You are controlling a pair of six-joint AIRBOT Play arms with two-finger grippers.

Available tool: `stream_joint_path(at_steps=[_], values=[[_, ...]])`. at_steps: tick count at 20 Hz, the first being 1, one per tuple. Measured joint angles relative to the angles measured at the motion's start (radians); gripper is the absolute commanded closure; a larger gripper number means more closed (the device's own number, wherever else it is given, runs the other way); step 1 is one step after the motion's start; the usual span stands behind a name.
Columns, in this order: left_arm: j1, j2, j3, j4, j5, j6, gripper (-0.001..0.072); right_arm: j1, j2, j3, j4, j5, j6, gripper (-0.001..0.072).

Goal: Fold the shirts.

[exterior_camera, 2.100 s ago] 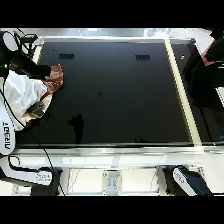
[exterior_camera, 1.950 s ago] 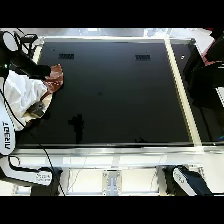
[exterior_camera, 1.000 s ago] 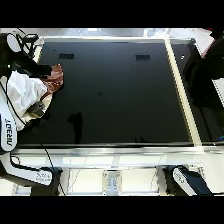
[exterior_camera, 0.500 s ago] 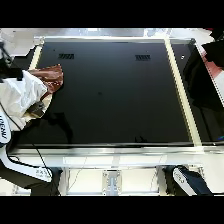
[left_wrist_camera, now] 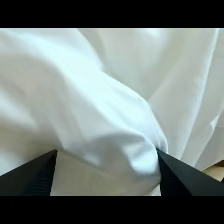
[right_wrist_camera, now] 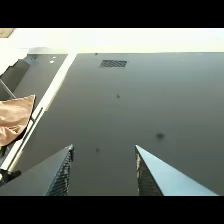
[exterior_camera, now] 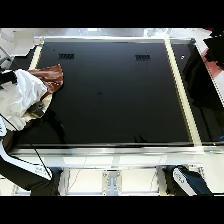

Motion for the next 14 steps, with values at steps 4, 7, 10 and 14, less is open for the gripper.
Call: stream_joint_path(at_steps=[4, 7, 10, 14], values=[[-0.010, -0.018, 0.000, -0.034, 0.006, 0.010, 0.0695, 0.000, 0.000, 0.000, 0.014, -0.001, 0.010, 0.0265], [-0.026, 0.010, 0.000, -0.073, -0.014, 0.010, 0.0695, 0.000, 0.000, 0.000, 0.026, -0.009, 0.013, 0.0265], [-0.062, 0.080, 0.000, -0.212, -0.045, 0.018, 0.0696, 0.000, 0.001, 0.003, 0.032, -0.066, 0.014, 0.0265], [-0.201, 0.198, 0.000, -0.525, -0.069, 0.080, 0.0696, 0.000, 0.002, 0.022, 0.034, -0.125, 0.015, 0.0266]])
